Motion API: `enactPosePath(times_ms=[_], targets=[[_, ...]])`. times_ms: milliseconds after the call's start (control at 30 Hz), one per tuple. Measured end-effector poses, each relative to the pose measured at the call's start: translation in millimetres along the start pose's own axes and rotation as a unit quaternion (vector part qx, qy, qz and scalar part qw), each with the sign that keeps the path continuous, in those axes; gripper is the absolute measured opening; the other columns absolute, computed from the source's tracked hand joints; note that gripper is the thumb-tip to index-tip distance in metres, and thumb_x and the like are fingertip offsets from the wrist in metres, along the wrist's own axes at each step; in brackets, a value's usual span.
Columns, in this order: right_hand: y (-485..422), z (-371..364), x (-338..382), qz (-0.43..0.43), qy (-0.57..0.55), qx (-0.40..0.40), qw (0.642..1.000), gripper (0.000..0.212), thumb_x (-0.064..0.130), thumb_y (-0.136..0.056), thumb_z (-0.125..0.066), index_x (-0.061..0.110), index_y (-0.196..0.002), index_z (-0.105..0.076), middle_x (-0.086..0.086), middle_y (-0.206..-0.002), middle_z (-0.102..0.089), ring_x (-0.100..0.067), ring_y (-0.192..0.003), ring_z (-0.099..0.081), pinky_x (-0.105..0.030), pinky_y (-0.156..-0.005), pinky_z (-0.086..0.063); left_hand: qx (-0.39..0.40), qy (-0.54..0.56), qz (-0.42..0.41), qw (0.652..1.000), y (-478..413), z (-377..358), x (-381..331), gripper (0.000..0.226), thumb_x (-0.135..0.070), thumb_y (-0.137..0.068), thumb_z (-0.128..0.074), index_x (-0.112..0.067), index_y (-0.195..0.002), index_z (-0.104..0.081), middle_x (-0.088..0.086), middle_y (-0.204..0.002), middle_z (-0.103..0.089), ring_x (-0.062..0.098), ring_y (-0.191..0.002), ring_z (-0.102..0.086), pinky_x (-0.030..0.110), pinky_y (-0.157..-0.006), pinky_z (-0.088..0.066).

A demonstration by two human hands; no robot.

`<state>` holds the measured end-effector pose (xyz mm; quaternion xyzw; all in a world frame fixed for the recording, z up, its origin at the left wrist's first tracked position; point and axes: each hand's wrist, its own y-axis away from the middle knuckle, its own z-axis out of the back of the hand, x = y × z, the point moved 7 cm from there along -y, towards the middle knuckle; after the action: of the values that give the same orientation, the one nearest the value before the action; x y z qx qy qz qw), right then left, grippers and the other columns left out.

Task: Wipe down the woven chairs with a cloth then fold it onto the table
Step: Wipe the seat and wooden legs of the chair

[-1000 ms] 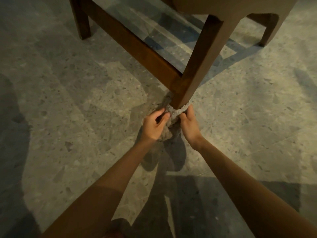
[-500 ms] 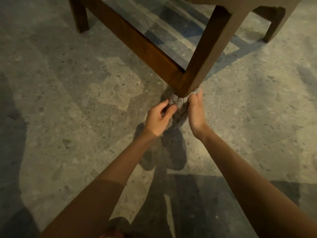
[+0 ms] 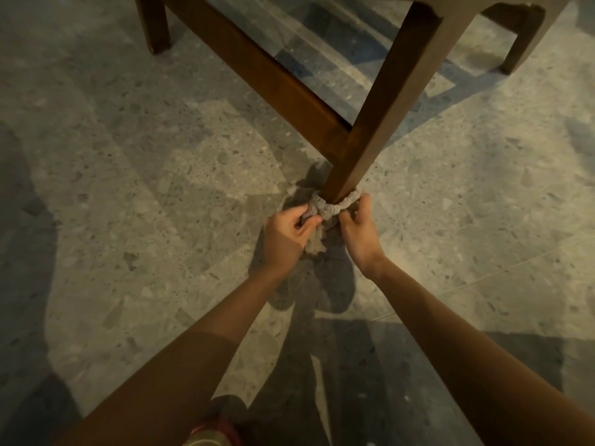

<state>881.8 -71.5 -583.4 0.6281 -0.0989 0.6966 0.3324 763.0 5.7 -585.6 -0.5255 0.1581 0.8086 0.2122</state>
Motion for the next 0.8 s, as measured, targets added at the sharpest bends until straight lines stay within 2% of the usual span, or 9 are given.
enactPosePath(times_ms=[67, 133, 200, 300, 400, 533, 600, 667, 800], targets=[[6, 2, -4, -0.004, 0.018, -0.009, 1.000, 0.013, 0.010, -0.098, -0.046, 0.015, -0.107, -0.038, -0.017, -0.106, -0.055, -0.030, -0.099, -0.058, -0.048, -0.086, -0.051, -0.063, -0.029, -0.010, 0.998, 6, 8, -5, 0.016, -0.009, -0.086, -0.067, 0.002, -0.096, -0.072, 0.014, -0.084, -0.072, 0.023, -0.078, -0.069, 0.031, -0.070, -0.055], [12, -2, -3, 0.019, 0.044, -0.003, 0.999, 0.011, 0.012, -0.097, -0.049, 0.016, -0.103, -0.041, -0.008, -0.099, -0.057, -0.015, -0.090, -0.059, -0.028, -0.079, -0.053, -0.092, -0.052, -0.021, 0.994, 10, 14, -11, 0.011, -0.011, -0.084, -0.069, -0.001, -0.088, -0.074, 0.010, -0.077, -0.072, 0.018, -0.070, -0.067, 0.030, -0.064, -0.054], [16, -4, -3, 0.028, 0.062, -0.005, 0.998, 0.011, 0.010, -0.096, -0.050, 0.018, -0.100, -0.043, 0.004, -0.088, -0.055, -0.001, -0.077, -0.054, -0.013, -0.066, -0.047, -0.065, -0.063, 0.001, 0.996, 13, 14, -8, 0.010, -0.015, -0.082, -0.071, -0.007, -0.088, -0.074, 0.001, -0.075, -0.071, 0.011, -0.069, -0.067, 0.026, -0.063, -0.055], [22, 2, -3, 0.020, 0.057, -0.017, 0.998, 0.014, 0.009, -0.095, -0.051, 0.022, -0.092, -0.044, 0.007, -0.076, -0.052, 0.001, -0.066, -0.051, -0.016, -0.059, -0.045, 0.002, -0.022, 0.082, 0.996, 20, 15, 6, 0.018, -0.024, -0.081, -0.073, -0.016, -0.097, -0.071, -0.018, -0.077, -0.065, -0.005, -0.075, -0.063, 0.007, -0.063, -0.048], [27, 11, 11, 0.056, 0.058, -0.048, 0.996, 0.020, 0.011, -0.092, -0.054, 0.025, -0.085, -0.043, 0.008, -0.069, -0.048, 0.005, -0.057, -0.047, -0.013, -0.053, -0.040, 0.032, -0.038, 0.088, 0.995, 22, 21, 3, 0.028, -0.034, -0.084, -0.068, -0.020, -0.107, -0.063, -0.015, -0.088, -0.063, -0.004, -0.083, -0.059, 0.006, -0.065, -0.043], [33, 13, 35, 0.042, 0.039, -0.015, 0.998, 0.025, 0.012, -0.090, -0.058, 0.025, -0.101, -0.040, 0.007, -0.087, -0.055, -0.002, -0.077, -0.057, -0.022, -0.068, -0.051, 0.064, 0.004, 0.083, 0.994, 25, 33, -21, 0.035, -0.027, -0.086, -0.067, -0.022, -0.117, -0.052, -0.015, -0.097, -0.057, -0.008, -0.086, -0.054, 0.001, -0.067, -0.041], [41, 14, 52, 0.032, 0.045, 0.012, 0.998, 0.037, 0.012, -0.089, -0.060, 0.029, -0.111, -0.036, 0.005, -0.090, -0.055, -0.009, -0.077, -0.059, -0.027, -0.066, -0.054, 0.087, 0.012, 0.077, 0.993, 29, 44, -39, 0.039, -0.022, -0.087, -0.066, -0.021, -0.123, -0.051, -0.010, -0.095, -0.058, -0.005, -0.080, -0.056, 0.004, -0.064, -0.042], [53, 12, 72, 0.044, 0.094, 0.052, 0.993, 0.042, 0.011, -0.088, -0.060, 0.034, -0.116, -0.038, 0.010, -0.093, -0.055, -0.009, -0.080, -0.060, -0.024, -0.067, -0.054, 0.129, -0.010, 0.084, 0.988, 34, 57, -58, 0.032, -0.018, -0.089, -0.063, -0.022, -0.119, -0.052, -0.006, -0.091, -0.060, -0.002, -0.075, -0.056, 0.007, -0.060, -0.041], [80, 3, 104, -0.012, 0.195, 0.116, 0.974, 0.017, 0.020, -0.091, -0.057, 0.036, -0.094, -0.053, 0.010, -0.088, -0.057, -0.005, -0.082, -0.056, -0.030, -0.083, -0.052, 0.239, -0.089, 0.116, 0.960, 50, 86, -95, 0.022, -0.013, -0.086, -0.064, -0.023, -0.101, -0.052, -0.009, -0.091, -0.056, 0.011, -0.084, -0.055, 0.008, -0.061, -0.040]])
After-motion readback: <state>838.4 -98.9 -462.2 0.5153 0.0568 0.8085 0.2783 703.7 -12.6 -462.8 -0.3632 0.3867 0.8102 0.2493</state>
